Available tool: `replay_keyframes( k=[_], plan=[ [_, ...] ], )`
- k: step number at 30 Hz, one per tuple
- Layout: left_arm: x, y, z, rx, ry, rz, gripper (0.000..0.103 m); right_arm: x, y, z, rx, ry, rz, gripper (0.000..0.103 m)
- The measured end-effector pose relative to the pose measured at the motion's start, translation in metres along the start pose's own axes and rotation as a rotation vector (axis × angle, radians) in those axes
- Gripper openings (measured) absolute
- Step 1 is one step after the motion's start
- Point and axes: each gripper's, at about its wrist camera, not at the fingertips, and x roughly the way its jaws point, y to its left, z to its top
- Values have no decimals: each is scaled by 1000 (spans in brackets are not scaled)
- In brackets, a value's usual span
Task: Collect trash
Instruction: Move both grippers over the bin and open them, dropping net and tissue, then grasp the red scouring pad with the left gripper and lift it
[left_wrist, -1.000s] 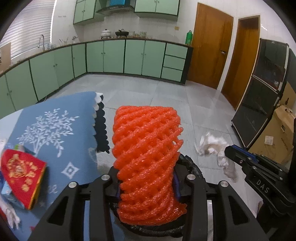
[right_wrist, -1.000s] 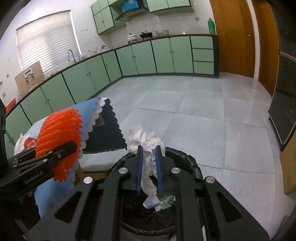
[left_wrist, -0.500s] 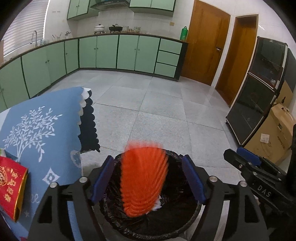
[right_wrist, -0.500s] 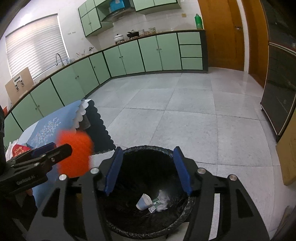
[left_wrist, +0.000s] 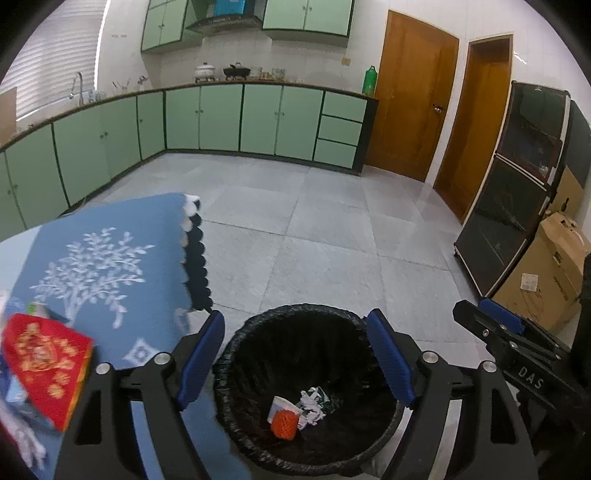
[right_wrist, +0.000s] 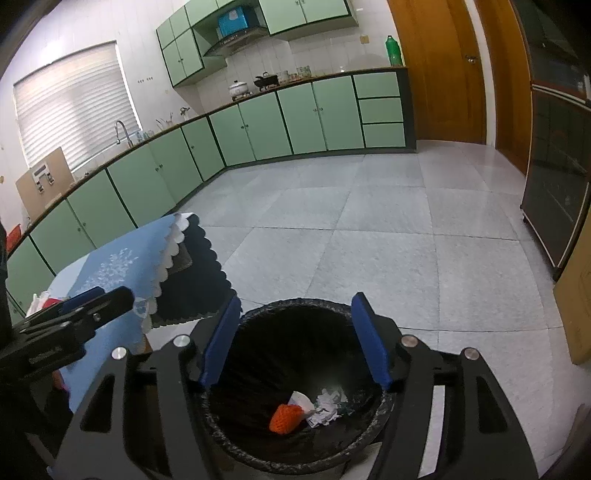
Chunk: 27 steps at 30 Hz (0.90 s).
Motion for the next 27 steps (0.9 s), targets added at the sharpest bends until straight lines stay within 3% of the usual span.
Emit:
replay_keyframes(
  k=[8, 15, 27],
  plan=[
    [-67, 44, -22, -35, -39, 91, 80, -26, 48, -7, -34, -24, 64, 69],
    [-113, 98, -63, -106, -20, 215, 80, -37, 102, -20, -96, -18, 131, 72],
    [-116, 123, -115, -153, 38, 262, 80, -33, 156, -62, -148, 46, 215, 72]
  ],
)
